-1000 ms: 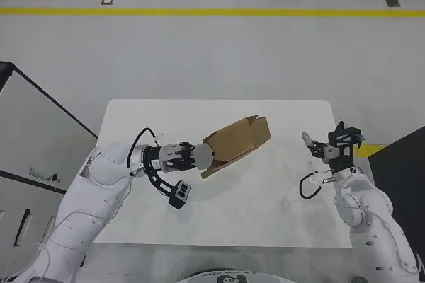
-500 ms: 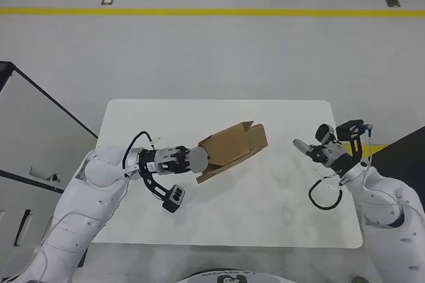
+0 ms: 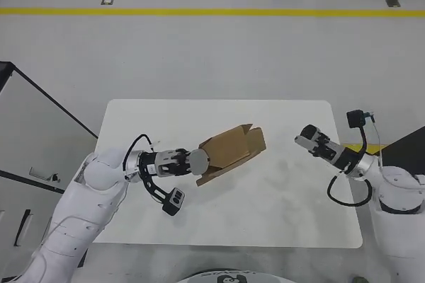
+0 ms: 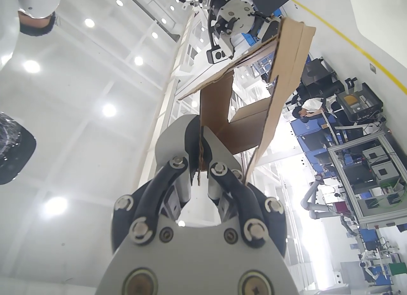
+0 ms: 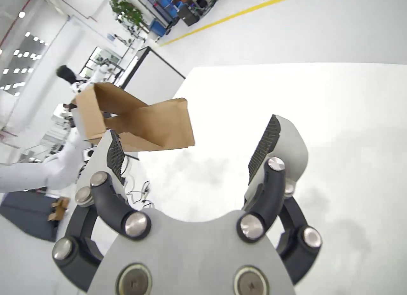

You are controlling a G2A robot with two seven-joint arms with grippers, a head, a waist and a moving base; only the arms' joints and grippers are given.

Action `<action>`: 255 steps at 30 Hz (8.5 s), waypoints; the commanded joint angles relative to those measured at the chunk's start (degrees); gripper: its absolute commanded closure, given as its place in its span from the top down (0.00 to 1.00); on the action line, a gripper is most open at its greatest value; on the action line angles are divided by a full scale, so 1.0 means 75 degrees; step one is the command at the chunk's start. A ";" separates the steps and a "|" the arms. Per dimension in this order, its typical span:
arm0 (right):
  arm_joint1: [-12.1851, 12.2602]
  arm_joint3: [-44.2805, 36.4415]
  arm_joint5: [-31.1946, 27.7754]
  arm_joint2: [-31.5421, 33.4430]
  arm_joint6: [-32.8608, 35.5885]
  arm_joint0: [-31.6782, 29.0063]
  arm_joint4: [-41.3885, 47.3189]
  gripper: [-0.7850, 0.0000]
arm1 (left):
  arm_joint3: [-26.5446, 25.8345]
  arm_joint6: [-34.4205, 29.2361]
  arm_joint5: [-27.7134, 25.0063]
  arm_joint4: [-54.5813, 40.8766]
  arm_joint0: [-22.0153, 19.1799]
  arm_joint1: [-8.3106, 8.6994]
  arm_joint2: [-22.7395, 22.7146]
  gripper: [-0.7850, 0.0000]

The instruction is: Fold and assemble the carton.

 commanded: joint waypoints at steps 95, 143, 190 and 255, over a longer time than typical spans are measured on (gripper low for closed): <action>0.0342 0.1677 0.1577 -0.2618 0.3880 0.2358 0.4357 0.49 | -0.0392 -0.0315 -0.0651 -0.0074 0.0102 0.0134 0.0643 0.00; 0.0492 0.2055 0.0898 -0.3448 0.3350 0.2715 0.3755 0.34 | -0.0308 -0.0393 -0.0953 0.0128 -0.0113 0.0197 0.1010 0.00; 0.0629 0.2103 0.0654 -0.3340 0.2886 0.2717 0.4406 0.00 | -0.0390 -0.1070 -0.0766 0.0300 0.0298 0.0358 0.0370 1.00; 0.0644 0.1204 -0.0339 -0.3251 0.1799 0.3228 0.2817 0.00 | -0.0117 -0.1426 -0.5982 -0.1594 0.0746 0.0517 -0.0441 1.00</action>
